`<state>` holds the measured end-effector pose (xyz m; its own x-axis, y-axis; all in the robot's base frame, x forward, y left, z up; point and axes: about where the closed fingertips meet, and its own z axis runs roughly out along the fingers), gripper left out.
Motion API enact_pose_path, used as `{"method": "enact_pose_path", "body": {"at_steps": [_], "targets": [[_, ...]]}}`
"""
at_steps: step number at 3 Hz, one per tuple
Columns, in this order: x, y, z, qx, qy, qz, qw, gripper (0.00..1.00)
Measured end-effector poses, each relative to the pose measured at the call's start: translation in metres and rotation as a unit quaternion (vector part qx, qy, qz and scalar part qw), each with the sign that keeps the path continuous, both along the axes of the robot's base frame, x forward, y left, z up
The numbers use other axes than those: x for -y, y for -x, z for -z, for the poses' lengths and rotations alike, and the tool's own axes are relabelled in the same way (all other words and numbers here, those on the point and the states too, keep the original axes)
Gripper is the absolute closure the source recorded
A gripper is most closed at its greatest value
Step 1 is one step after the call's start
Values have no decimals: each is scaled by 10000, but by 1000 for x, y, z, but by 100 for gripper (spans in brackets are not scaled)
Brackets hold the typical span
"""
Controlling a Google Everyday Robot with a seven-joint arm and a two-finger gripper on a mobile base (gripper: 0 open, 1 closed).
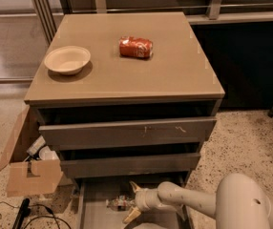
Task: Pick water bottle from bottom drawer and place on counter
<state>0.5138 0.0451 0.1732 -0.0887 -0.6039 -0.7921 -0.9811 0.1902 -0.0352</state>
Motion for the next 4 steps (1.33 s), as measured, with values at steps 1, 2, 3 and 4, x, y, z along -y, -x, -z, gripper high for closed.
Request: {"method": "enact_pose_path", "body": {"at_steps": [1, 2, 3, 4], "targets": [[2, -9, 27, -31, 139, -98, 9999, 0], [5, -15, 40, -107, 249, -113, 9996, 3], [5, -15, 40, -107, 249, -113, 9996, 34], [5, -15, 40, -107, 249, -113, 9996, 58]]}}
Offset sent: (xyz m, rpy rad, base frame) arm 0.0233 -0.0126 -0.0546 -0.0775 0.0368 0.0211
